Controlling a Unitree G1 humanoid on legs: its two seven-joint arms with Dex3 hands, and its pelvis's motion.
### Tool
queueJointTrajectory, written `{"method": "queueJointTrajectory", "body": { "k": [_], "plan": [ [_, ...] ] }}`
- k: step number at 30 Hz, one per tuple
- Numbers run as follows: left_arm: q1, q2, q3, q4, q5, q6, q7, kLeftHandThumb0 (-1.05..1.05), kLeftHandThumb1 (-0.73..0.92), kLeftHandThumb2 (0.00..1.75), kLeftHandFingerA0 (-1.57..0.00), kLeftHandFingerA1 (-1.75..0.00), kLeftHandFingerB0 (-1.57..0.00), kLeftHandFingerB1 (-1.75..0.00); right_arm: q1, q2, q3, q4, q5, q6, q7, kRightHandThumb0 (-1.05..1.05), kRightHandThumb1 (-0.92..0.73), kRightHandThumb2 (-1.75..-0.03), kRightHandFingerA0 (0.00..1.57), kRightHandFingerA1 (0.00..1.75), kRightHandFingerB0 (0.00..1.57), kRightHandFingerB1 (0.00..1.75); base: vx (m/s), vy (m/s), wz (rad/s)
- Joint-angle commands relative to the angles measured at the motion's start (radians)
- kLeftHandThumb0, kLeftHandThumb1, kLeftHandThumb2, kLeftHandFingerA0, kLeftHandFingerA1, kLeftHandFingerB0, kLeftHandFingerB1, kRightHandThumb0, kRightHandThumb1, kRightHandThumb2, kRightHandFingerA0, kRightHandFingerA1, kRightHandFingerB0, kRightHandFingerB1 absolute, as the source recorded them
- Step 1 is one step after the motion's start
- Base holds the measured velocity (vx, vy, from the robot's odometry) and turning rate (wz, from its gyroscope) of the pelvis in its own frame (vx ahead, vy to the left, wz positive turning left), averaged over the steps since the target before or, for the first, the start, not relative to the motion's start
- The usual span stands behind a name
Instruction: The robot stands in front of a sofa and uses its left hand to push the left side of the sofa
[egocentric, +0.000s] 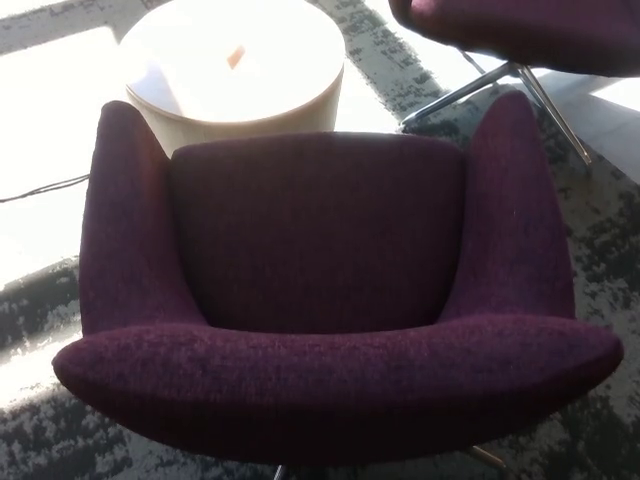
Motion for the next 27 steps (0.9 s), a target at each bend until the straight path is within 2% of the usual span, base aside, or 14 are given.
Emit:
{"method": "queueJointTrajectory", "body": {
  "k": [1, 5, 6, 7, 10, 13, 14, 15, 17, 18, 20, 24, 25, 27],
  "plan": [
    [0.005, -0.011, 0.122, -0.001, -0.180, -0.129, -0.190, -0.85, 0.77, 1.12, -0.06, -0.26, -0.06, -0.22, -0.002, 0.007, 0.013, 0.074, -0.011, -0.257, -0.036, -0.61, -0.80, -0.65, 0.52, 0.48, 0.42, 0.39, 0.00, 0.000, 0.00],
    [-0.001, 0.014, 0.147, -0.059, -0.177, -0.174, -0.174, -0.79, 0.92, 0.75, -0.01, -0.24, 0.00, -0.15, -0.011, 0.008, 0.007, 0.092, -0.008, -0.280, -0.046, -0.64, -0.86, -0.65, 0.53, 0.48, 0.43, 0.40, 0.00, 0.000, 0.00],
    [-0.010, 0.031, 0.164, -0.080, -0.184, -0.203, -0.173, -0.88, 0.88, 1.19, 0.00, -0.14, 0.00, -0.12, -0.002, 0.008, -0.003, 0.090, 0.002, -0.291, -0.048, -0.67, -0.88, -0.66, 0.49, 0.45, 0.42, 0.38, 0.00, 0.000, 0.00],
    [-0.017, 0.046, 0.172, -0.097, -0.181, -0.210, -0.164, -0.88, 0.91, 1.21, 0.00, -0.13, 0.00, -0.10, 0.000, 0.022, -0.031, 0.096, 0.040, -0.301, -0.022, -0.59, -0.67, -1.08, 0.42, 0.59, 0.25, 0.49, 0.00, 0.000, 0.00],
    [-0.043, 0.082, 0.200, -0.144, -0.191, -0.203, -0.161, -0.86, 0.92, 1.23, 0.00, -0.12, 0.00, -0.10, -0.007, 0.042, -0.081, 0.105, 0.093, -0.309, 0.015, -0.64, -0.87, -0.66, 0.44, 0.38, 0.41, 0.36, 0.00, 0.000, 0.00],
    [-0.054, 0.093, 0.213, -0.165, -0.196, -0.197, -0.164, -0.86, 0.92, 1.23, 0.00, -0.12, 0.00, -0.10, -0.014, 0.052, -0.114, 0.118, 0.101, -0.320, 0.034, -0.64, -0.87, -0.66, 0.44, 0.38, 0.41, 0.36, 0.00, 0.000, 0.00],
    [-0.072, 0.113, 0.231, -0.178, -0.209, -0.196, -0.162, -0.79, 0.92, 0.80, -0.01, -0.24, 0.00, -0.17, -0.019, 0.052, -0.122, 0.123, 0.095, -0.331, 0.023, -0.60, -0.69, -1.08, 0.38, 0.56, 0.26, 0.49, 0.00, 0.000, 0.00],
    [-0.091, 0.143, 0.249, -0.186, -0.222, -0.190, -0.162, -0.85, 0.92, 1.23, 0.00, -0.14, 0.00, -0.11, -0.022, 0.050, -0.125, 0.130, 0.086, -0.342, 0.004, -0.66, -0.87, -0.66, 0.44, 0.38, 0.40, 0.35, 0.00, 0.000, 0.00],
    [-0.109, 0.175, 0.268, -0.190, -0.233, -0.178, -0.167, -0.85, 0.92, 1.23, 0.00, -0.14, 0.00, -0.11, -0.026, 0.047, -0.128, 0.143, 0.073, -0.357, -0.016, -0.66, -0.87, -0.66, 0.44, 0.38, 0.40, 0.35, 0.00, 0.000, 0.00],
    [-0.118, 0.195, 0.279, -0.192, -0.241, -0.167, -0.172, -0.76, 0.92, 1.25, 0.00, -0.17, 0.00, -0.16, -0.035, 0.037, -0.133, 0.149, 0.068, -0.362, -0.031, -0.71, -0.77, -1.10, 0.37, 0.53, 0.24, 0.46, 0.00, 0.000, 0.00],
    [-0.140, 0.243, 0.302, -0.186, -0.247, -0.153, -0.167, -0.78, 0.92, 1.25, 0.00, -0.18, 0.00, -0.17, -0.053, 0.001, -0.144, 0.149, 0.059, -0.393, -0.060, -0.73, -0.78, -1.12, 0.36, 0.53, 0.21, 0.44, 0.00, 0.000, 0.00],
    [-0.148, 0.255, 0.302, -0.178, -0.246, -0.154, -0.164, -0.78, 0.92, 1.25, 0.00, -0.18, 0.00, -0.17, -0.058, -0.006, -0.150, 0.151, 0.057, -0.409, -0.070, -0.73, -0.78, -1.12, 0.36, 0.53, 0.21, 0.44, 0.00, 0.000, 0.00],
    [-0.157, 0.280, 0.312, -0.164, -0.252, -0.151, -0.166, -0.83, 0.92, 1.25, 0.00, -0.16, 0.00, -0.14, -0.069, -0.021, -0.192, 0.139, 0.102, -0.433, -0.053, -0.71, -0.91, -0.68, 0.38, 0.36, 0.34, 0.33, 0.00, 0.000, 0.00],
    [-0.158, 0.281, 0.312, -0.162, -0.253, -0.153, -0.167, -0.83, 0.92, 1.25, 0.00, -0.16, 0.00, -0.14, -0.070, -0.020, -0.198, 0.143, 0.098, -0.437, -0.051, -0.71, -0.91, -0.68, 0.38, 0.36, 0.34, 0.33, 0.00, 0.000, 0.00]
  ]
}}
